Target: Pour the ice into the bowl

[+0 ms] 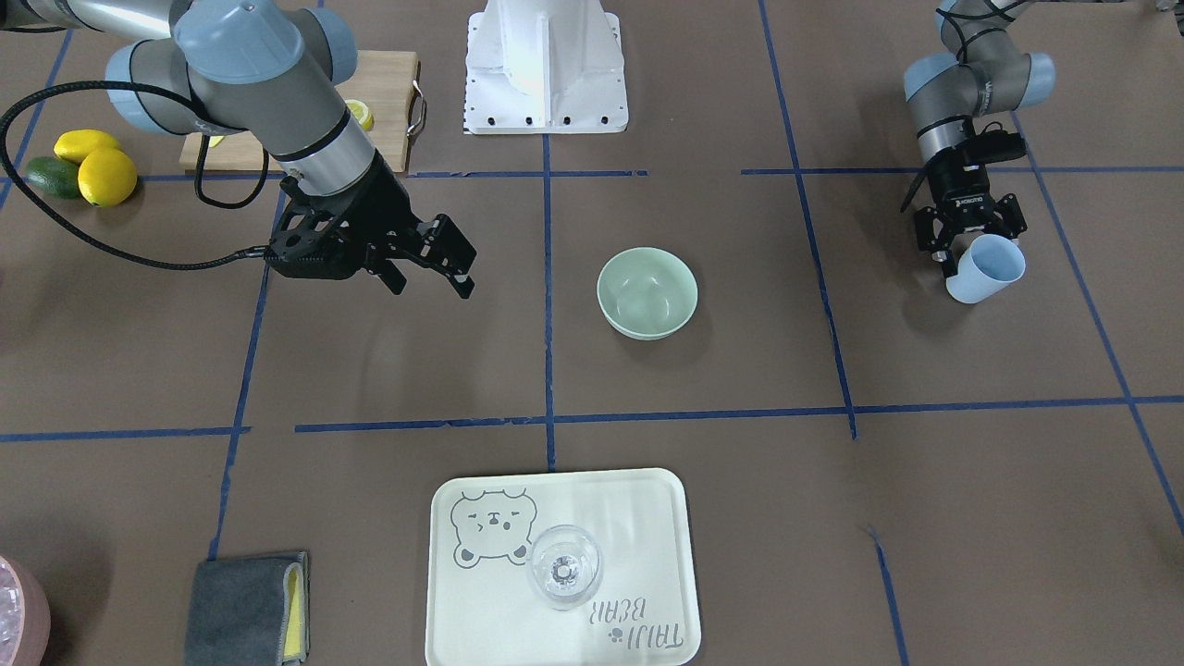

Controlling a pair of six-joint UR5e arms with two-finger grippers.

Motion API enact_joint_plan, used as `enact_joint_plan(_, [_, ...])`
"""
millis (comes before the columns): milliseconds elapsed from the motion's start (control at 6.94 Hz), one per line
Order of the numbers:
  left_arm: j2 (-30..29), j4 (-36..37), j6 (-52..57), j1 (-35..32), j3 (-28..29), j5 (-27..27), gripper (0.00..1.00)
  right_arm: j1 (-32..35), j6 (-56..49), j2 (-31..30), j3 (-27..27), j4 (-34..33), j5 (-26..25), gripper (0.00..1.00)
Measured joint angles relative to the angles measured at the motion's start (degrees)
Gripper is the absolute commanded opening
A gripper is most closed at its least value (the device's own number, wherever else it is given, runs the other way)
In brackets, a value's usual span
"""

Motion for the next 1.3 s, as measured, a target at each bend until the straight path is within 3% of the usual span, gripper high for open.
enact_joint_plan(144, [-0.3,0.0,0.0,-0.6,0.0,-0.6,0.68,0.0,0.0,0.0,0.0,0.0,0.0,1.0])
enact_joint_plan(288, [-0.5,0.0,0.1,-0.9,0.1,-1.1,0.37,0.0,0.0,0.1,0.0,0.0,0.0,1.0])
enact_joint_plan(432, [-0.5,0.0,0.3,-1.0,0.0,-1.6,0.15,0.1,0.0,0.1,0.1,0.0,0.0,1.0])
enact_joint_plan(576, [-0.6,-0.1,0.8,-1.2,0.0,-1.9,0.0,0.1,0.0,0.1,0.1,-0.1,0.0,1.0])
enact_joint_plan(864, [-0.6,-4.4,3.5,-2.2,0.1,-2.5,0.0,0.1,0.0,0.1,0.2,-0.1,0.0,1.0])
enact_joint_plan(1008, [-1.0,-9.7,10.4,-3.5,-0.1,-4.2,0.0,0.1,0.0,0.1,0.3,-0.1,0.0,1.0])
enact_joint_plan(1296, [-7.3,-25.2,38.0,-7.5,-0.1,-8.5,0.0,0.2,0.0,-0.1,0.4,-0.1,0.0,1.0])
